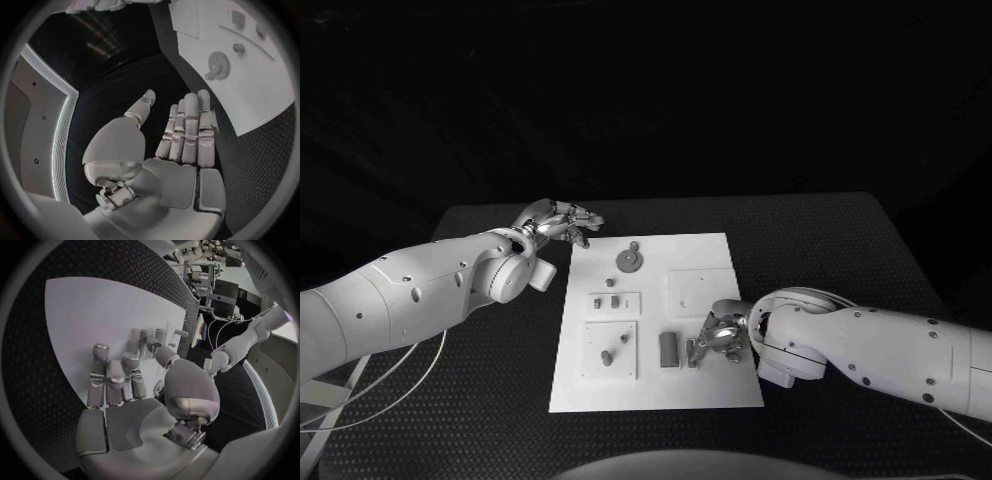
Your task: Assemble the parts on the task board
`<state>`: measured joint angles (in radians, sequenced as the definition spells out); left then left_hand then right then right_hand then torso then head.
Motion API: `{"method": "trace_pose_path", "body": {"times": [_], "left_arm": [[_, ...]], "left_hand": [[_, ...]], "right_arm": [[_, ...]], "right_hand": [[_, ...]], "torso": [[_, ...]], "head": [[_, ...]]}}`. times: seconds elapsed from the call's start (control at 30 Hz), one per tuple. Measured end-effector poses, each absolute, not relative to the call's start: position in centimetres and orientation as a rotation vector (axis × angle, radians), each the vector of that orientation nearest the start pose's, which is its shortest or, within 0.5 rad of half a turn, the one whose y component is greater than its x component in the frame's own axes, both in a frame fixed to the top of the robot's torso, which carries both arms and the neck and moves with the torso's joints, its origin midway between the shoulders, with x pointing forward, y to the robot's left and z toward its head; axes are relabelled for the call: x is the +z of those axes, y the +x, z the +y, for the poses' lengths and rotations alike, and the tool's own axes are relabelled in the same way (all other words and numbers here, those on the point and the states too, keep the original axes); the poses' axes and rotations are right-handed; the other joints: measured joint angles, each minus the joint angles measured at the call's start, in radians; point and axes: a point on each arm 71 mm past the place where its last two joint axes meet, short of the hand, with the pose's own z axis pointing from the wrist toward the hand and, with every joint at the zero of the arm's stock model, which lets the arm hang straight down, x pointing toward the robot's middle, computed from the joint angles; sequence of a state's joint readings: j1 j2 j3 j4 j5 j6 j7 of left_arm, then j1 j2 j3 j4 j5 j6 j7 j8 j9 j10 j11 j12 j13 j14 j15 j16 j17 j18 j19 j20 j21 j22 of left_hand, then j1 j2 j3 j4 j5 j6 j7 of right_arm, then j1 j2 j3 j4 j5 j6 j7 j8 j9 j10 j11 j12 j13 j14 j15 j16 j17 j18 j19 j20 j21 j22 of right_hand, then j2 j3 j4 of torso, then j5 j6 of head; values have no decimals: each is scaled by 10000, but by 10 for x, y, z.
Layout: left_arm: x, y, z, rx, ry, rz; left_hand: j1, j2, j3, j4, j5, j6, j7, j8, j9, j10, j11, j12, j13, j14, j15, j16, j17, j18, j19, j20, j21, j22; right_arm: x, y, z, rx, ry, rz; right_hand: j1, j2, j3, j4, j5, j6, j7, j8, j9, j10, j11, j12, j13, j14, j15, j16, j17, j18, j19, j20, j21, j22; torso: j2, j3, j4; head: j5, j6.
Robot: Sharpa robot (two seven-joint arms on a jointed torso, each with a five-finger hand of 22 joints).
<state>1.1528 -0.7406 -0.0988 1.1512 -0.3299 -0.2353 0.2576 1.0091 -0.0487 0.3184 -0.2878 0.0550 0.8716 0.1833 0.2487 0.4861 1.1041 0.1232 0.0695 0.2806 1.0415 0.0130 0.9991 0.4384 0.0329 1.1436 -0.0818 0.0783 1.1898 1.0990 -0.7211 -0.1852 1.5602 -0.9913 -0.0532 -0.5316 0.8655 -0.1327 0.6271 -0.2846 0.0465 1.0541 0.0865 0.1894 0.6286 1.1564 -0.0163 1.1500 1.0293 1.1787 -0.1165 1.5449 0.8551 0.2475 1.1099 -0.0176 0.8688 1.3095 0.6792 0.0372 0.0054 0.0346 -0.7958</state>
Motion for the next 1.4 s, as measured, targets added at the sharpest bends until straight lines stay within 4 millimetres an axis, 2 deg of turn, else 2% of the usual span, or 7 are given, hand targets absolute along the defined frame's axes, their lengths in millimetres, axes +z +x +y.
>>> {"method": "trace_pose_path", "body": {"times": [0.2, 0.3, 0.7, 1.03, 1.2, 1.3, 1.4], "left_arm": [[-249, 529, 269, -11303, -9138, 16470], [-249, 529, 269, -11299, -9140, 16469], [-249, 529, 269, -11301, -9141, 16475], [-249, 529, 269, -11295, -9146, 16479], [-249, 529, 269, -11298, -9146, 16482], [-249, 529, 269, -11297, -9147, 16483], [-249, 529, 269, -11297, -9147, 16484]], "left_hand": [[0, 0, 0, 0, 0, 0, 0, 0, 0, 1, -1, 0, 0, 0, 0, 0, -1, -1, 0, 0, 0, -1], [0, 0, 0, 0, 0, 0, 0, 0, -8, 1, -2, 0, 0, 0, 0, 0, -1, 0, 0, 0, 0, -1], [0, 0, 0, 0, 0, -31, 31, 0, -9, 3, -3, 0, 0, 0, 0, 0, 0, -1, -1, 1, 0, -2], [0, 0, 0, 0, 0, -31, 30, 0, -8, 4, -4, 0, 2, 0, 0, 0, 6, 0, -1, 1, 0, -3], [0, 0, 0, 0, 0, -31, 30, 0, -8, 4, -4, 0, 8, 0, 0, 0, 6, 0, 22, -22, 0, -4], [0, 0, 0, 0, 0, -30, 30, 0, -8, 5, -5, 0, 8, 0, 0, 0, 6, -1, 22, -22, 0, -4], [0, 0, 0, 0, 0, -30, 29, 0, -8, 5, -5, 0, 8, 0, 0, 0, 5, 0, 22, -21, 0, 5]], "right_arm": [[-311, 411, -155, 5132, 2174, 24685], [-311, 410, -155, 5215, 2001, 24738], [-311, 408, -152, 5283, 1032, 24847], [-310, 408, -150, 5085, 221, 24558], [-309, 409, -148, 5021, 55, 24371], [-309, 410, -147, 4972, 0, 24253], [-309, 410, -146, 4930, -52, 24169]], "right_hand": [[-178, -875, 265, 737, 0, -21, 20, 1, -28, 0, 0, 0, 0, 0, 1, 0, -37, 3, 35, 34, -55, 0], [-284, -1125, 328, 990, 0, -53, 51, 1, -78, -1, 1, 0, 0, -3, 3, 0, -37, 4, 35, 34, -110, 0], [-189, -1294, 330, 1101, 0, -72, 67, 52, -58, -38, 38, 0, 1, -75, 12, 0, -36, 7, 33, 36, -110, 0], [217, -967, 313, 995, 0, -72, 67, 149, -32, -38, 38, 0, 19, -75, 12, 0, -35, 17, 33, 37, -110, 0], [301, -700, 204, 831, 0, -71, 65, 149, -31, -38, 37, 0, 25, -75, 12, 0, -35, 19, 33, 37, -110, 0], [323, -384, 123, 696, 0, -28, 23, 150, -6, -1, 1, 0, 25, -49, -12, 0, 22, 20, 34, 37, -110, 0], [307, -256, 7, 580, -1, 1, 1, 175, -5, 0, 0, 0, 25, 7, -67, 0, 60, 70, 56, 20, -110, 0]], "torso": [[0, 2, 3], [0, 3, 2], [1, -7, 3], [1, -12, 9], [0, -12, 9], [1, -12, 9], [0, -10, 9]], "head": [[4, -17], [12, -21], [14, -26], [6, -40], [6, -40], [11, -40], [12, -40]]}}
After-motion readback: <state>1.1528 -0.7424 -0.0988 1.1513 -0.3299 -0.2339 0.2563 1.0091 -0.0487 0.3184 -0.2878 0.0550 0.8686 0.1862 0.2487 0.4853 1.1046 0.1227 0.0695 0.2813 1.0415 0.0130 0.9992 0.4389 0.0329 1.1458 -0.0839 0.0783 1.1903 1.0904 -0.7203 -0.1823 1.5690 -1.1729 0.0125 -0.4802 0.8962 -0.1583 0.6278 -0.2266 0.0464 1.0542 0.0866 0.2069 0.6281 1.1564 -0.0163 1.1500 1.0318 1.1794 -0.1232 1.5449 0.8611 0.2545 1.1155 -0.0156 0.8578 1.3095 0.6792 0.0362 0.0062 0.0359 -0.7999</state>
